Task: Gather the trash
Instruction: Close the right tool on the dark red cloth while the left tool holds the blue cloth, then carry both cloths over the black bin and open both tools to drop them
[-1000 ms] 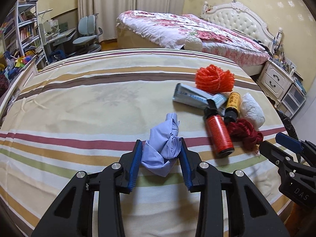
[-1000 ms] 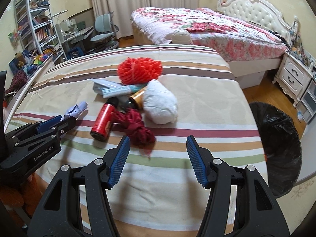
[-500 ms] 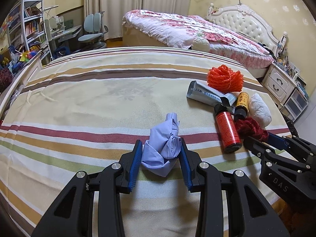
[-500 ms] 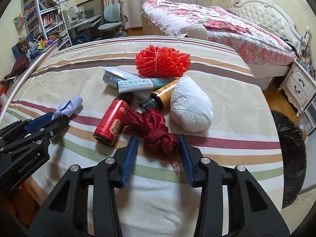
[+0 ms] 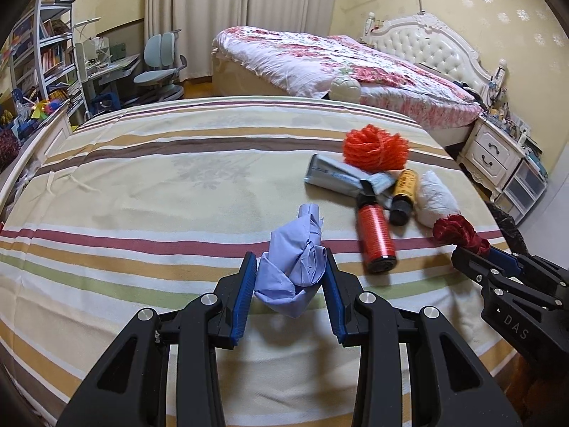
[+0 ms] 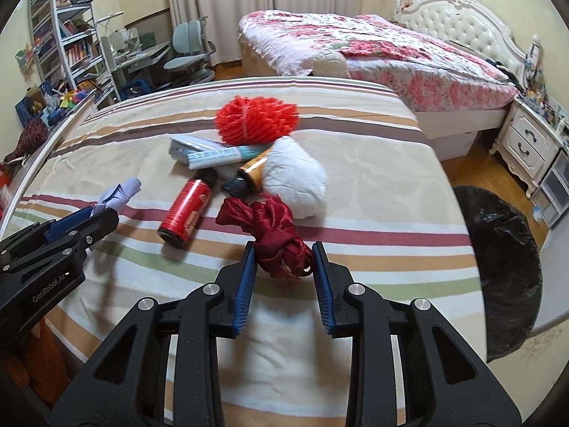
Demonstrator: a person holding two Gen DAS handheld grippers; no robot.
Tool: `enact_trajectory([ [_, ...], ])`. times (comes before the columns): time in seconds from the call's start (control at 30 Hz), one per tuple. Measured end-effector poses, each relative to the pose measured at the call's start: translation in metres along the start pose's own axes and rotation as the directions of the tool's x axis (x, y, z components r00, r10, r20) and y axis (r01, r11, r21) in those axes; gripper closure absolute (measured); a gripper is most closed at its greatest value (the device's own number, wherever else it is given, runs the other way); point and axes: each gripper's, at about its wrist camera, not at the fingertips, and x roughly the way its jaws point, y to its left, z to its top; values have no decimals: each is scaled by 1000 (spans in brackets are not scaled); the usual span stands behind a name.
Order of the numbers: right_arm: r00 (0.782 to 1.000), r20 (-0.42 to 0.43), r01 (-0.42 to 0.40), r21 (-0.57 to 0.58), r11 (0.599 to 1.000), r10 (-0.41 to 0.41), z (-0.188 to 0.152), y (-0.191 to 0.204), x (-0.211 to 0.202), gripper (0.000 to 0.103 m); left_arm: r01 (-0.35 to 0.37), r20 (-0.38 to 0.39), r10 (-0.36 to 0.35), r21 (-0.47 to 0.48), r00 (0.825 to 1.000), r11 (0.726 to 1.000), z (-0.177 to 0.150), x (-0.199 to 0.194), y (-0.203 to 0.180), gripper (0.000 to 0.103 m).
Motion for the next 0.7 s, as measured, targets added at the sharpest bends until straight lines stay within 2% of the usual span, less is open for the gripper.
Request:
enact_trajectory([
  [0.4,990,43,126,134,983,-133,-6,-77,-29,72,96,30,-99,88,995,991,6,-7,-69,66],
  [0.7,969,48,225,239,945,-242,-14,-141,-42,72,195,15,-202,195,979,961,11,4,-151,66],
])
